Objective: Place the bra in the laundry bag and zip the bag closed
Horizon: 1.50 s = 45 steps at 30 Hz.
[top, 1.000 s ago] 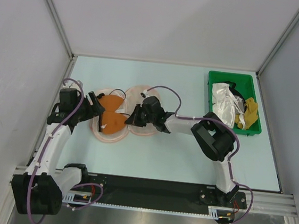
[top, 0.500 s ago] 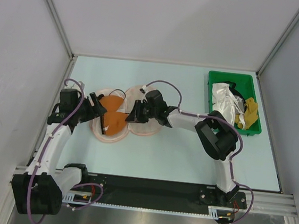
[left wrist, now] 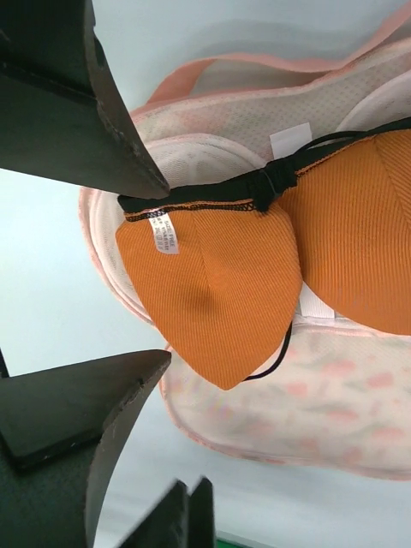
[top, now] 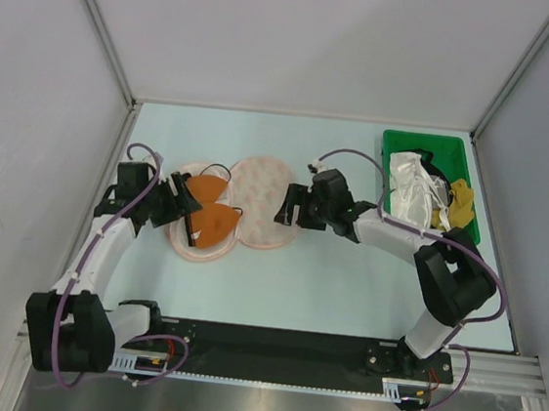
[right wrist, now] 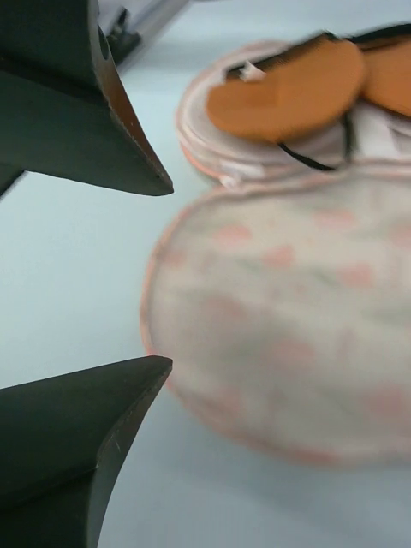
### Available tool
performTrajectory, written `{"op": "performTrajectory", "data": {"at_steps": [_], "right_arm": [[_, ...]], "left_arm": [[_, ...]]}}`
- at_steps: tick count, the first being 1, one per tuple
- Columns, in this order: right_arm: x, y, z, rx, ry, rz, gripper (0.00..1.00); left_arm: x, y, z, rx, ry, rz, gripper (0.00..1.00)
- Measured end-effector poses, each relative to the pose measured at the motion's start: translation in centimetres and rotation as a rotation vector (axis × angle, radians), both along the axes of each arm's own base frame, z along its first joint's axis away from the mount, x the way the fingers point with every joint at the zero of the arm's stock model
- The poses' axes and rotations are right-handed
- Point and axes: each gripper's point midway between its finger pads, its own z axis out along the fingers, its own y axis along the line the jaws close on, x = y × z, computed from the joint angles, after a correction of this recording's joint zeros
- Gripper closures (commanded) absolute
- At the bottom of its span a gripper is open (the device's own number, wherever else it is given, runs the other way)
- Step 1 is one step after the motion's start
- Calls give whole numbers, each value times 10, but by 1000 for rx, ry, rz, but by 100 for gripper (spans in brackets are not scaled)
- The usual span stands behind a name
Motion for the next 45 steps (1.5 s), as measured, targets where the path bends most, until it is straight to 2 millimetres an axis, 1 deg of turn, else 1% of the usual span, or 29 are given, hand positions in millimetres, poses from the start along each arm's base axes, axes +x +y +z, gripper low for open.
{"op": "performTrajectory", "data": {"at_steps": [1, 4, 7, 8, 10, 11, 12, 13, 14, 15, 18, 19, 21, 24, 26, 27, 28, 30, 31, 33, 34, 35, 36, 38, 40, 42, 44, 45], "right_arm": [[11, -12, 1, -23, -26, -39, 19], [31, -37, -3, -71, -58, -122, 25], [39, -57, -17, -115, -50, -176, 29], [42, -61, -22, -127, -50, -188, 35], [50, -61, -35, -142, -59, -193, 42], [52, -60, -44, -153, -55, -189, 43], [52, -60, -49, -160, -51, -186, 44], [53, -58, -56, -164, -51, -181, 50], [60, -54, -53, -160, -72, -178, 53], [64, -52, -54, -163, -81, -177, 58], [74, -45, -59, -183, -106, -176, 76], [76, -44, -59, -191, -116, -179, 87], [77, -45, -62, -220, -130, -193, 95], [78, -48, -63, -258, -150, -217, 100], [77, -54, -63, -292, -164, -227, 100], [74, -57, -62, -307, -165, -229, 100], [70, -64, -61, -331, -164, -231, 100], [63, -77, -54, -370, -170, -231, 100], [60, -81, -48, -380, -175, -229, 100], [55, -88, -33, -386, -195, -228, 100], [51, -92, -21, -381, -211, -230, 100], [48, -95, -12, -372, -225, -232, 100], [45, -97, 0, -359, -239, -236, 100], [38, -102, 20, -327, -267, -244, 100], [30, -105, 37, -292, -285, -249, 100], [22, -107, 49, -254, -296, -250, 100], [14, -107, 57, -217, -295, -249, 100], [11, -107, 61, -196, -291, -250, 100]], "left_arm": [[2, -1, -3, -5, 16, -3, 23], [6, -2, -6, -18, 37, -11, 23], [8, -4, 0, -29, 23, -13, 23], [8, -4, 2, -31, 18, -13, 23], [8, -5, 5, -35, 9, -11, 23], [8, -5, 6, -37, 5, -12, 23], [8, -5, 7, -37, 2, -13, 23], [8, -6, 8, -39, -2, -14, 23], [7, -6, 9, -39, -6, -15, 23], [7, -6, 10, -39, -9, -15, 23], [7, -6, 14, -37, -23, -16, 23], [7, -6, 15, -37, -26, -16, 24], [6, -6, 16, -37, -32, -17, 26], [6, -8, 18, -47, -37, -27, 28], [5, -12, 21, -58, -44, -44, 26], [4, -15, 22, -61, -48, -55, 23], [3, -19, 24, -61, -54, -73, 22], [2, -36, 29, -49, -72, -135, 18], [0, -52, 33, -45, -91, -190, 16], [-5, -87, 42, -39, -141, -306, 10], [-9, -111, 49, -43, -186, -380, 9], [-12, -127, 55, -49, -221, -430, 7], [-16, -148, 62, -60, -263, -483, 6], [-22, -180, 76, -73, -358, -562, 5], [-26, -216, 85, -79, -441, -633, 5], [-33, -249, 84, -87, -476, -697, 5], [-39, -278, 75, -84, -494, -751, 5], [-42, -290, 68, -75, -497, -773, 6]]}}
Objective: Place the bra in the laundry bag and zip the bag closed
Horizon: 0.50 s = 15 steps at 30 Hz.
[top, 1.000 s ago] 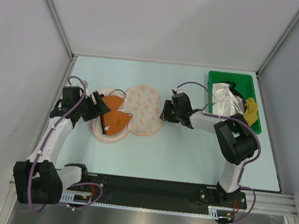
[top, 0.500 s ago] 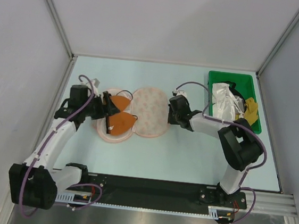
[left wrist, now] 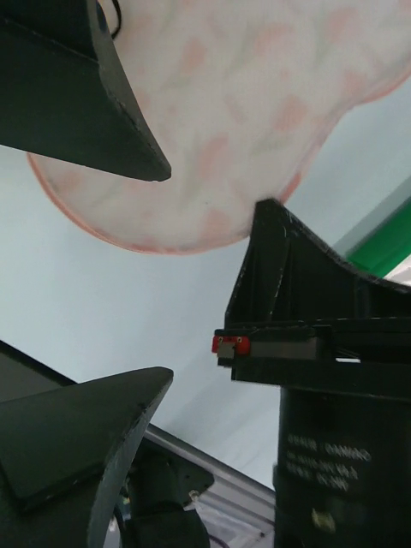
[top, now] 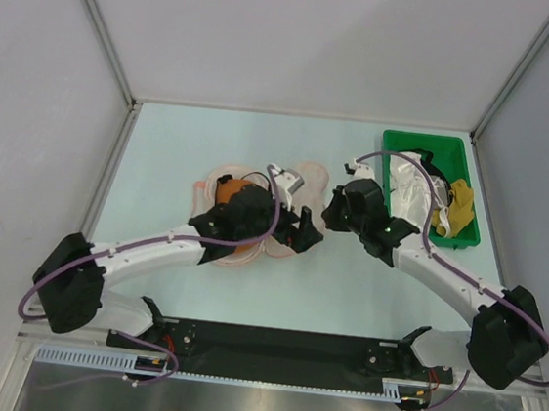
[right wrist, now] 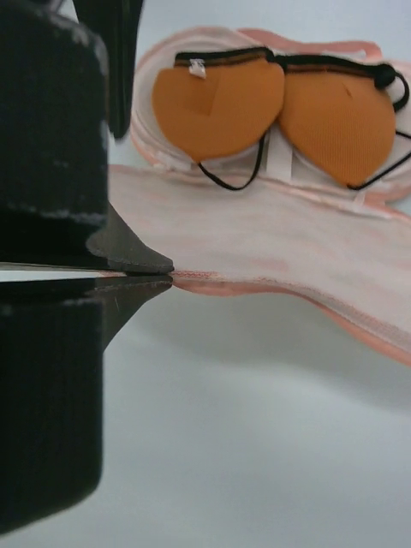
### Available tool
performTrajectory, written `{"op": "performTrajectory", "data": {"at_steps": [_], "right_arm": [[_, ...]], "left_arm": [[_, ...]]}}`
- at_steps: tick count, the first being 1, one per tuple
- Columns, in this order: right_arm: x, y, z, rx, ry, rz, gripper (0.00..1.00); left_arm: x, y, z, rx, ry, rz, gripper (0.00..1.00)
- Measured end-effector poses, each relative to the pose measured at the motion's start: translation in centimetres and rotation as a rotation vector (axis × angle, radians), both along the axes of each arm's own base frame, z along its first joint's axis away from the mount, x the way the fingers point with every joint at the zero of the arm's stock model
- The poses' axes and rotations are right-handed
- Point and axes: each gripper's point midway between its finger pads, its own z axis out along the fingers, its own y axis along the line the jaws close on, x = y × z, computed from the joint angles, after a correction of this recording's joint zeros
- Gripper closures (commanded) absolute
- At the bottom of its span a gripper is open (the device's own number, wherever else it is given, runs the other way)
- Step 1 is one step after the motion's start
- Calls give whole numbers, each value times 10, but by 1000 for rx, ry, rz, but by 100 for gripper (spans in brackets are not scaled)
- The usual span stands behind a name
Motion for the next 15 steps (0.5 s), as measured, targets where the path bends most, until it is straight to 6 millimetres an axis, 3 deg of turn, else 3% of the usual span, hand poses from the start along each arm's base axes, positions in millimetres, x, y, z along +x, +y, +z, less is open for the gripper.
{"op": "performTrajectory", "data": {"at_steps": [3, 6, 15], "right_arm": [[-9, 4, 5, 69, 23, 16, 100], [-15, 10, 6, 129, 59, 28, 100], [-25, 25, 12, 248, 129, 49, 100]], "left_arm": [[-6, -18, -16, 33, -23, -27, 8], [-6, -24, -15, 27, -65, -23, 11], [8, -6, -9, 56, -173, 100, 24]]}}
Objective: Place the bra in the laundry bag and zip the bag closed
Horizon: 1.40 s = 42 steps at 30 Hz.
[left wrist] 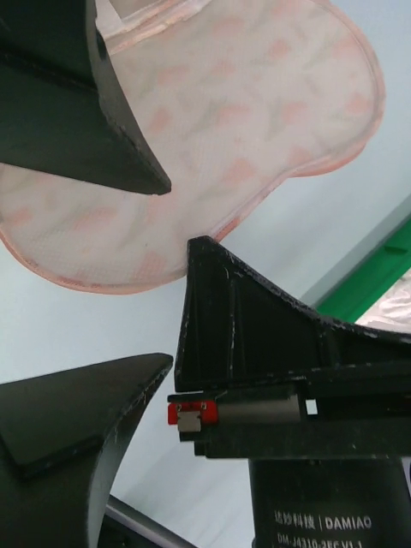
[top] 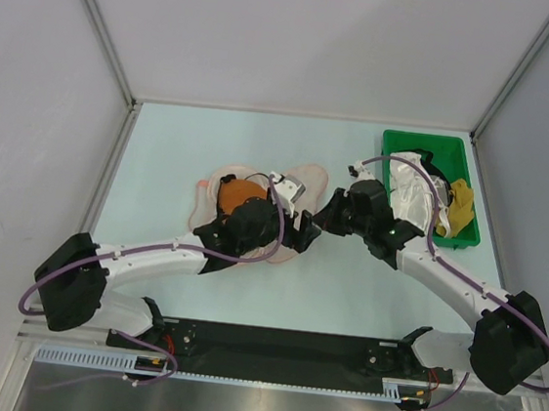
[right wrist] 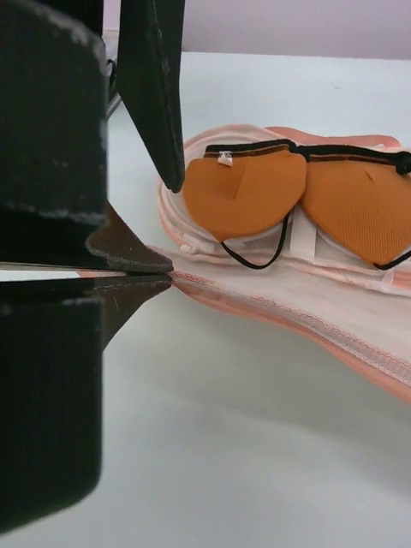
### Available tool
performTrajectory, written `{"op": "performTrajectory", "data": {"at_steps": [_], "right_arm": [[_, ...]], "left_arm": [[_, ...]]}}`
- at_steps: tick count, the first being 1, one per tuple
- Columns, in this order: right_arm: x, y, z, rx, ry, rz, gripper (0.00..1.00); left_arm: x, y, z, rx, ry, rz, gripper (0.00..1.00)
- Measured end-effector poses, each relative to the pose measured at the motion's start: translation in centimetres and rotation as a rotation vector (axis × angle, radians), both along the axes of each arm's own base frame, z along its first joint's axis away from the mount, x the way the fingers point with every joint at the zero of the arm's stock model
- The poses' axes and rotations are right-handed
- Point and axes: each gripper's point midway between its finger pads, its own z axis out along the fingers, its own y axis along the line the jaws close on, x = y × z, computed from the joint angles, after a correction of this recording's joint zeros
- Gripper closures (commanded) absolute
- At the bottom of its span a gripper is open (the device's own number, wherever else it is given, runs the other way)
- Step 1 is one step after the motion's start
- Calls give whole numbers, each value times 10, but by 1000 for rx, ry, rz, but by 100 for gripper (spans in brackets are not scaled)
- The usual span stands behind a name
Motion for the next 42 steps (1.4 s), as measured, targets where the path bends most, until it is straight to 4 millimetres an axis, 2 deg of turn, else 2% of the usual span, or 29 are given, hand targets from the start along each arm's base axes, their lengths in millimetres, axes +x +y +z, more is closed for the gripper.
{"op": "performTrajectory", "data": {"at_steps": [4, 10, 12, 13, 15, 16, 19, 24, 26, 28, 37, 42], "right_arm": [[-2, 5, 3, 39, 21, 0, 100], [-4, 13, 13, 100, 40, 4, 100], [-4, 14, 14, 112, 45, 4, 100], [-5, 15, 15, 120, 50, 5, 100], [-6, 18, 17, 132, 53, 13, 98], [-7, 20, 17, 134, 53, 17, 81], [-7, 26, 21, 145, 51, 31, 61], [-4, 35, 37, 157, -2, 59, 55], [-4, 37, 38, 158, -12, 67, 55], [-2, 40, 36, 156, -13, 72, 55], [-1, 59, -3, 124, 59, 117, 52], [-2, 81, -27, 149, 106, 192, 31]], "left_arm": [[2, 0, -7, 18, 5, 7, 26], [1, -8, -42, 75, 82, -23, 49], [0, -7, -47, 86, 100, -26, 81], [2, -5, -48, 84, 107, -18, 100], [7, 0, -49, 81, 127, 6, 100], [11, 4, -49, 77, 141, 24, 100], [24, 24, -42, 44, 165, 82, 100], [35, 76, -18, -53, 158, 196, 100], [35, 93, -9, -98, 156, 230, 100], [35, 110, -8, -131, 157, 270, 100], [23, 187, -47, -159, 240, 569, 100], [18, 225, -68, -148, 302, 770, 100]]}}
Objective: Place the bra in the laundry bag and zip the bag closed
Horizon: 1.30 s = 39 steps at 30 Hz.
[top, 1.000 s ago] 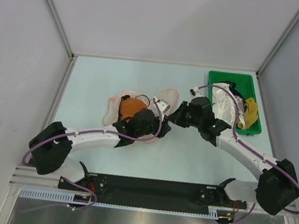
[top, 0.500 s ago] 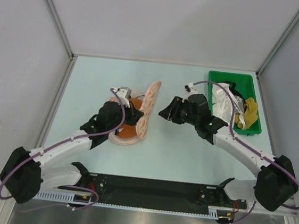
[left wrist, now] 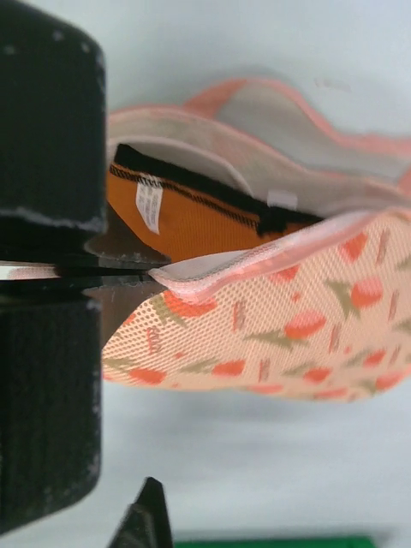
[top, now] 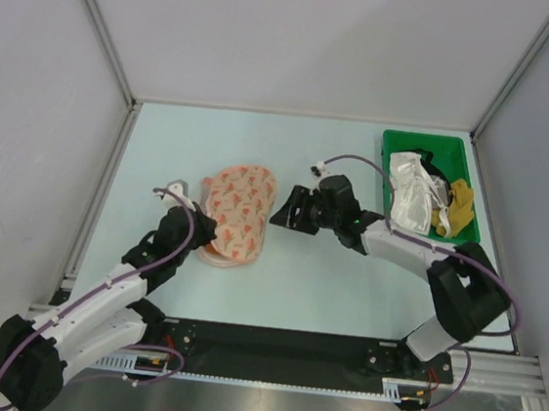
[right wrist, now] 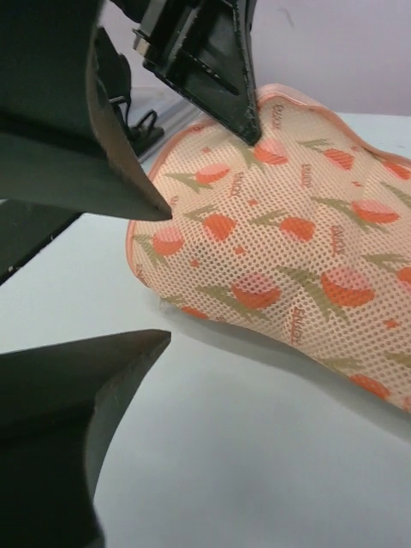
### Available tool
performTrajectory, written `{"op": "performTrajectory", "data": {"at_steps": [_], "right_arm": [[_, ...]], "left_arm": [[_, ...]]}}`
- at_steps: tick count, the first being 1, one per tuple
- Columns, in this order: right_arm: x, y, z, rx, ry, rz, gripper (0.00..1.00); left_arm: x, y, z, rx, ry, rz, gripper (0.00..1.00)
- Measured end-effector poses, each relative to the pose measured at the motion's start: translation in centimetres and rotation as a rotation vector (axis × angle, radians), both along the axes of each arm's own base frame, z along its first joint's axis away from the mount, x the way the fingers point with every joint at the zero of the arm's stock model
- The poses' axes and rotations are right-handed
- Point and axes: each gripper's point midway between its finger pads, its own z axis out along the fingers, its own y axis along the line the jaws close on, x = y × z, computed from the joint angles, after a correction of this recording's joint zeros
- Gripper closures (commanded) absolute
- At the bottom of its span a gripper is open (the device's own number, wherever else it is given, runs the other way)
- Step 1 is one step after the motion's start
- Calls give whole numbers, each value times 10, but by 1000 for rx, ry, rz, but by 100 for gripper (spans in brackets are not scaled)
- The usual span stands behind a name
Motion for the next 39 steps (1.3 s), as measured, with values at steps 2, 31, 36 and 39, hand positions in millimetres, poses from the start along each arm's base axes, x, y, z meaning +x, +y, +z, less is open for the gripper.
{"op": "performTrajectory", "data": {"at_steps": [2, 31, 36, 39], "right_arm": [[0, 11, -13, 18, 35, 40, 27], [26, 94, -71, 323, 245, 161, 0], [26, 96, -71, 323, 246, 154, 0], [26, 98, -71, 329, 250, 150, 0]], "left_arm": [[-1, 11, -9, 13, 33, 61, 100], [3, 71, -15, 47, 175, 257, 5], [10, 94, -10, 21, 189, 298, 9], [12, 105, -29, -6, 265, 305, 16]]}}
